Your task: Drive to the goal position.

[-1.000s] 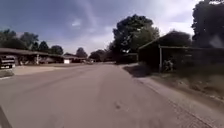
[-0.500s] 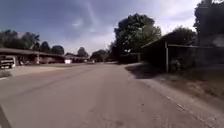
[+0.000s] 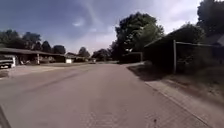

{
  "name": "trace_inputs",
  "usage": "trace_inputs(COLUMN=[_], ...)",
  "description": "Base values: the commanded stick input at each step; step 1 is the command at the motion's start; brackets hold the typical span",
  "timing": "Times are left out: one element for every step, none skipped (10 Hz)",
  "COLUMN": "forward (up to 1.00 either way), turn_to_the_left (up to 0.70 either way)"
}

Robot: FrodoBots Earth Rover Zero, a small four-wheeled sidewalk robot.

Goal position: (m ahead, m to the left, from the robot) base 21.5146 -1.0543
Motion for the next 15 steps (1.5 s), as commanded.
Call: trace_inputs(forward=[0.7, 0.7, 0.7, 0.7, 0.7, 0.7, 0.7, 0.7, 0.7, 0.7, 0.7, 0.7, 0.7, 0.7, 0.7], turn_to_the_left=[0.03, 0.03, 0.03, 0.03, 0.03, 0.03, 0.03, 0.03, 0.03, 0.03, 0.03, 0.03, 0.03, 0.03, 0.03])
